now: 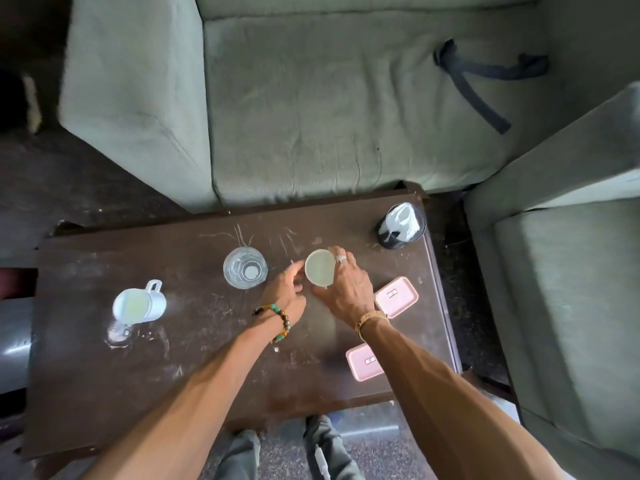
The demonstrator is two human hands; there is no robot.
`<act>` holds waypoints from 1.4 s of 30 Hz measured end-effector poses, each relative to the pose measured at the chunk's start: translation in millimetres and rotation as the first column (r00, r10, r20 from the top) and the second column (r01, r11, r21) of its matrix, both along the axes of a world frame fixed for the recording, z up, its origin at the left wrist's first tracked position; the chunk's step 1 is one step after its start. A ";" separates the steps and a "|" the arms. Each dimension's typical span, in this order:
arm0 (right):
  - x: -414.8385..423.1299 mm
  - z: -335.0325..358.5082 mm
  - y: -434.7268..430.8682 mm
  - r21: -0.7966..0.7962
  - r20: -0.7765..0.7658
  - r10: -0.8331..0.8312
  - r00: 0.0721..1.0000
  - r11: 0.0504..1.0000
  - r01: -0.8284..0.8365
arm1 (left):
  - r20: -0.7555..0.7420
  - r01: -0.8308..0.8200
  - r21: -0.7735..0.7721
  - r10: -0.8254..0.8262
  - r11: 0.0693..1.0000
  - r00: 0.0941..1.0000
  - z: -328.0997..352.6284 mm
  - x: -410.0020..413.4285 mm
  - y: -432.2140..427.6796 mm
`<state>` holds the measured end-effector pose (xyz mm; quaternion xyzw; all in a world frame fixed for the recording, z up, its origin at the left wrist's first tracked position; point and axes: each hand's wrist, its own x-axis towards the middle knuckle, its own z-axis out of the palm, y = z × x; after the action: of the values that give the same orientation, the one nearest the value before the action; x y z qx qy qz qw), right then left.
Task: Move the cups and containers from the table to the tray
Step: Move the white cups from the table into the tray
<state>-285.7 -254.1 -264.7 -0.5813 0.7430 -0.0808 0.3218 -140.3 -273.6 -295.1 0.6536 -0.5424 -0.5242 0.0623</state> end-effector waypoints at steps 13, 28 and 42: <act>15.4 236.7 -22.9 -0.205 -0.118 0.201 0.972 0.953 -0.222 | -0.098 -0.201 -0.292 0.180 0.935 0.979 260.0 22.5 -5.2; 236.4 303.2 62.1 -0.226 -0.033 0.444 0.895 0.869 -0.440 | -0.110 -0.407 -0.249 0.392 0.879 0.913 341.2 252.8 122.9; 476.8 359.3 143.9 -0.324 0.001 0.666 0.746 0.706 -0.630 | -0.238 -0.628 -0.219 0.583 0.747 0.777 401.7 484.8 243.6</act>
<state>191.2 -110.2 94.6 -0.8416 0.4490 -0.1095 0.2796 344.5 -30.0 106.6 0.7356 -0.3635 -0.4401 0.3648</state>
